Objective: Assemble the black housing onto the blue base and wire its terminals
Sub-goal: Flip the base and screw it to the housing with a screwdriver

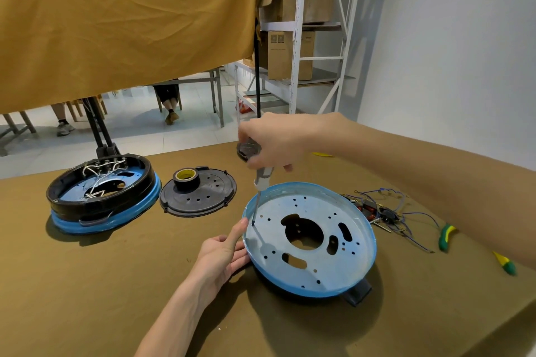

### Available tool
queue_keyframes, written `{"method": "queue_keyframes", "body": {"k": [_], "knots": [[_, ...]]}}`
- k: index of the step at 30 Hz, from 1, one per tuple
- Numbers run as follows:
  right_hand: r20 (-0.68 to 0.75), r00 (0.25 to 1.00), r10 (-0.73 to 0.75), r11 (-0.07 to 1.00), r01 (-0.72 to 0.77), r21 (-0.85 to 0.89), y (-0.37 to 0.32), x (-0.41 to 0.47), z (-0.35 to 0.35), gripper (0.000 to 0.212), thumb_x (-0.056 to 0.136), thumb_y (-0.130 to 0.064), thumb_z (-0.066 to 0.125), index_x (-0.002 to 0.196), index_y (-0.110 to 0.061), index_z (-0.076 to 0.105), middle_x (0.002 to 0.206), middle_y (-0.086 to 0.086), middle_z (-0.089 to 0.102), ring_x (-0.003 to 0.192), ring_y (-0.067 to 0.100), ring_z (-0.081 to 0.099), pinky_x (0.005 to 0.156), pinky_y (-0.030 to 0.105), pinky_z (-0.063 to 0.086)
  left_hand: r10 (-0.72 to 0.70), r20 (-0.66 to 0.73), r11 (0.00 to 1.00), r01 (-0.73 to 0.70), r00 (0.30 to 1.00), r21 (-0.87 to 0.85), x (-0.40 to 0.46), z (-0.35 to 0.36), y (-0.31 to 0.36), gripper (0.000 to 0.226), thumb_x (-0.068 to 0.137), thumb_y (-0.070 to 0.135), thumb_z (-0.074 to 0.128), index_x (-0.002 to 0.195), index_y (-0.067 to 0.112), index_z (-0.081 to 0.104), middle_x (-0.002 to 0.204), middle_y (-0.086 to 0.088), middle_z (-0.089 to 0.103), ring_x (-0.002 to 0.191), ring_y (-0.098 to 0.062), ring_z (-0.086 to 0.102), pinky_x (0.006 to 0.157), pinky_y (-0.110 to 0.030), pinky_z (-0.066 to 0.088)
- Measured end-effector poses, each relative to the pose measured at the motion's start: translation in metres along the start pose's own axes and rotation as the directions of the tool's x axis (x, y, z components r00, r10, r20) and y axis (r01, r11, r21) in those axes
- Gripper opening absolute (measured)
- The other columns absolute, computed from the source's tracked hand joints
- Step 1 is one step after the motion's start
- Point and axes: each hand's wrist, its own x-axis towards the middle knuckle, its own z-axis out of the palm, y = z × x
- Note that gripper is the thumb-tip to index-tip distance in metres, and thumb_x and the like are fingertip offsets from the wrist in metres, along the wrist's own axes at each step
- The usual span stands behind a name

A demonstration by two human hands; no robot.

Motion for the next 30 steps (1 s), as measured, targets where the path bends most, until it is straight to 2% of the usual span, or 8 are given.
{"method": "queue_keyframes", "body": {"k": [2, 5, 8, 10, 15, 19, 25, 30], "knots": [[-0.087, 0.996, -0.005, 0.997, -0.001, -0.074, 0.000, 0.002, 0.005, 0.037, 0.101, -0.045, 0.057, 0.122, -0.015, 0.049, 0.093, 0.007, 0.070, 0.066, 0.020, 0.070, 0.056, 0.034, 0.055, 0.003, 0.012, 1.000, -0.003, 1.000, 0.002, 0.000, 0.000, 0.000, 0.137, 0.045, 0.051, 0.094, 0.155, 0.000, 0.030, 0.105, -0.019, 0.077, 0.090, -0.030, 0.078, 0.064, -0.039, 0.064], [0.074, 0.997, -0.008, 0.997, 0.003, 0.074, 0.004, -0.001, -0.003, 0.052, 0.090, -0.035, 0.076, 0.126, -0.024, 0.040, 0.098, 0.005, 0.066, 0.080, 0.021, 0.066, 0.058, 0.033, 0.052, 0.007, 0.021, 1.000, -0.007, 1.000, 0.009, 0.000, -0.001, 0.000, 0.136, 0.046, 0.050, 0.093, 0.155, -0.001, 0.028, 0.099, -0.017, 0.079, 0.090, -0.030, 0.078, 0.063, -0.038, 0.064], [0.059, 0.998, -0.027, 0.990, 0.018, 0.142, 0.003, -0.004, -0.003, 0.028, 0.094, -0.033, 0.073, 0.107, -0.016, 0.055, 0.083, 0.009, 0.073, 0.052, 0.014, 0.066, 0.041, 0.022, 0.047, 0.006, 0.021, 1.000, -0.006, 1.000, 0.008, 0.000, 0.000, 0.000, 0.140, 0.043, 0.049, 0.093, 0.156, 0.000, 0.026, 0.097, -0.017, 0.079, 0.088, -0.029, 0.078, 0.061, -0.037, 0.063], [0.011, 1.000, -0.021, 0.991, 0.019, 0.133, 0.001, -0.002, 0.002, 0.031, 0.097, -0.043, 0.067, 0.097, -0.013, 0.058, 0.073, 0.009, 0.074, 0.041, 0.012, 0.060, 0.039, 0.020, 0.045, 0.004, 0.015, 1.000, -0.004, 1.000, 0.010, 0.000, 0.000, 0.001, 0.141, 0.041, 0.049, 0.093, 0.156, 0.001, 0.026, 0.105, -0.020, 0.077, 0.088, -0.030, 0.078, 0.062, -0.038, 0.064], [0.138, 0.990, -0.033, 0.990, 0.013, 0.142, 0.004, -0.003, -0.009, 0.028, 0.092, -0.030, 0.074, 0.105, -0.017, 0.054, 0.083, 0.007, 0.072, 0.048, 0.010, 0.065, 0.042, 0.019, 0.048, 0.003, 0.004, 1.000, -0.003, 1.000, 0.016, 0.000, 0.000, 0.001, 0.141, 0.041, 0.050, 0.093, 0.156, 0.002, 0.028, 0.112, -0.022, 0.075, 0.089, -0.030, 0.078, 0.063, -0.039, 0.064], [0.030, 0.999, 0.018, 0.996, -0.021, 0.084, 0.005, -0.001, -0.001, 0.040, 0.100, -0.043, 0.062, 0.094, -0.004, 0.067, 0.064, 0.009, 0.073, 0.044, 0.019, 0.067, 0.038, 0.019, 0.045, -0.003, 0.008, 1.000, 0.003, 1.000, 0.009, 0.001, -0.001, 0.002, 0.134, 0.047, 0.048, 0.093, 0.155, 0.001, 0.028, 0.115, -0.023, 0.074, 0.092, -0.032, 0.078, 0.066, -0.040, 0.064], [0.190, 0.982, -0.023, 0.988, -0.006, 0.152, 0.007, -0.006, -0.010, 0.035, 0.090, -0.033, 0.077, 0.108, -0.023, 0.049, 0.096, 0.009, 0.070, 0.057, 0.013, 0.070, 0.046, 0.022, 0.052, -0.004, 0.021, 1.000, 0.004, 1.000, 0.001, -0.002, 0.000, 0.002, 0.136, 0.045, 0.048, 0.094, 0.154, -0.001, 0.029, 0.102, -0.020, 0.078, 0.091, -0.032, 0.078, 0.065, -0.040, 0.064], [0.095, 0.995, -0.018, 0.990, 0.004, 0.144, 0.003, -0.010, -0.003, 0.031, 0.092, -0.033, 0.074, 0.112, -0.021, 0.053, 0.093, 0.007, 0.071, 0.064, 0.018, 0.073, 0.047, 0.022, 0.053, 0.000, 0.017, 1.000, 0.000, 1.000, -0.006, -0.005, 0.000, 0.002, 0.128, 0.052, 0.047, 0.093, 0.153, -0.002, 0.032, 0.104, -0.020, 0.077, 0.091, -0.031, 0.078, 0.067, -0.040, 0.065]]}}
